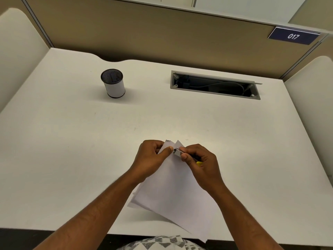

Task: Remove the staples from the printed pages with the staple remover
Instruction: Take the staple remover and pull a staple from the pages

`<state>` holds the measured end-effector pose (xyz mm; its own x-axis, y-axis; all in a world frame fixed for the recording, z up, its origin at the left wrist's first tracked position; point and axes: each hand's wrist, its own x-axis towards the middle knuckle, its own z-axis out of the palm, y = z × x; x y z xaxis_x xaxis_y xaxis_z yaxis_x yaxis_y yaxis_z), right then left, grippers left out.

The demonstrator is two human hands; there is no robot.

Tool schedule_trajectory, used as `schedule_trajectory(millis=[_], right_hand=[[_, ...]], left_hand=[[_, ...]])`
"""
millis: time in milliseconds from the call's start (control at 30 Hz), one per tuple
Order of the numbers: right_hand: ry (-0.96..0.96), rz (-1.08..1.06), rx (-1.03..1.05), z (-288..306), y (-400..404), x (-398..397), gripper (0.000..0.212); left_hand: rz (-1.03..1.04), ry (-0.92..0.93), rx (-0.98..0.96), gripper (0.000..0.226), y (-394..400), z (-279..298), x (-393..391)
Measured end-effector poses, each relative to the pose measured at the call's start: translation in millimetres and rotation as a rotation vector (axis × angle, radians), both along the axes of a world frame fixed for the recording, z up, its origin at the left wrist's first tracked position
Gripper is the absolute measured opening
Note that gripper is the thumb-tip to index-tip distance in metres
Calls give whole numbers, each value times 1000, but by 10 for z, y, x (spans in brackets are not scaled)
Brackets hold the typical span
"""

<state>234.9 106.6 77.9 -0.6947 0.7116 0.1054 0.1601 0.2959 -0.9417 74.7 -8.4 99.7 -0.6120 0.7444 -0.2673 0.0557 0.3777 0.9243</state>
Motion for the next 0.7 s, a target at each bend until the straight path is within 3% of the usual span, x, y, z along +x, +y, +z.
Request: schedule_trajectory(millis=[133,367,700], right_hand=[[-7,8,19,7,-35,-6,24],[-19,33,102,11,-83,17,27],[-11,47,434,-9,-107,-6,24]], left_hand=[[27,-156,-3,24,40,47,-26],[25,-80,-29,24,71,50,-28],[63,-96,5,27,77,-8,-19]])
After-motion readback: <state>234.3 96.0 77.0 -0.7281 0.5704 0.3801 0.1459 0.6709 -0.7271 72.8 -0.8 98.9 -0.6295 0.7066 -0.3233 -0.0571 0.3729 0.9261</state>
